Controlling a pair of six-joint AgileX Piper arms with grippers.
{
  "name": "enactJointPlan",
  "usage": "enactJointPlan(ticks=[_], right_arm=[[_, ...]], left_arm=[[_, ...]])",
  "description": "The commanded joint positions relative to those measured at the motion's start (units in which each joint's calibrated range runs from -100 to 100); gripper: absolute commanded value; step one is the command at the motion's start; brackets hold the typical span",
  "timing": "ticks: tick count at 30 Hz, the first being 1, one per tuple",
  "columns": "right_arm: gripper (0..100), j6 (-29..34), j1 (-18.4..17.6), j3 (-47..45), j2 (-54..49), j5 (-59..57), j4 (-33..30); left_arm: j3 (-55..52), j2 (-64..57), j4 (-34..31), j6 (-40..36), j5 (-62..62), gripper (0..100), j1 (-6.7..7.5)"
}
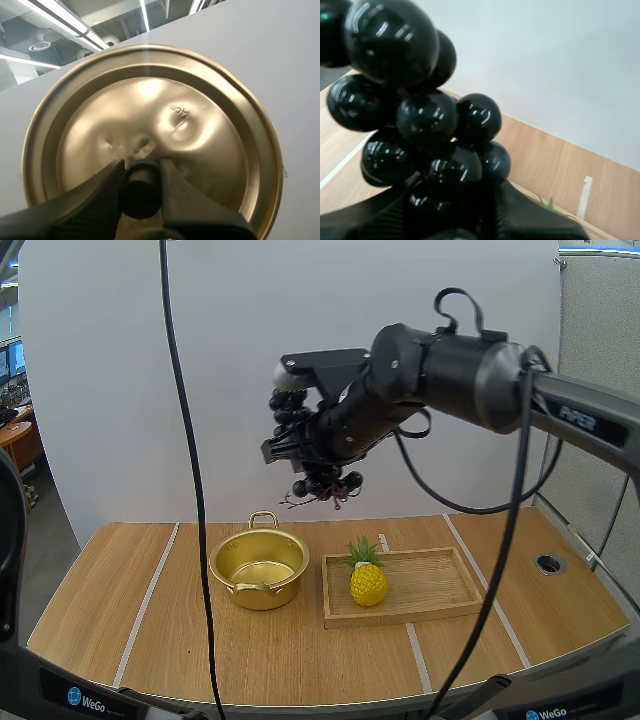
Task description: Open the pot, put the grape inside, and close it
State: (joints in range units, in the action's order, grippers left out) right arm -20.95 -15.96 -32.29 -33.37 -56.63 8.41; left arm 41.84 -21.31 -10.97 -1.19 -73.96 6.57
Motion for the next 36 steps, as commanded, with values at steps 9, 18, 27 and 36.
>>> enactJointPlan(ticks=[9,18,27,36], right_arm=[[0,-0.3,-3.0,0.1,10.1,11.5,0.3],[0,-0.3,-3.7,7.2,18.2,6.9,-0.1],[0,-0.3,-3.7,9.4,24.8,6.4,-0.1],[0,-0.3,-3.7,9.4,31.7,7.2,-0.1]], left_arm=[[0.4,-0.4,-0.8,-0.5,2.5,0,-0.06],[0.4,-0.4,-0.8,-0.5,2.5,0,-0.06],[0.4,-0.4,-0.8,-0.5,2.5,0,-0.06],[0.4,-0.4,-0.8,-0.5,2.5,0,-0.06]])
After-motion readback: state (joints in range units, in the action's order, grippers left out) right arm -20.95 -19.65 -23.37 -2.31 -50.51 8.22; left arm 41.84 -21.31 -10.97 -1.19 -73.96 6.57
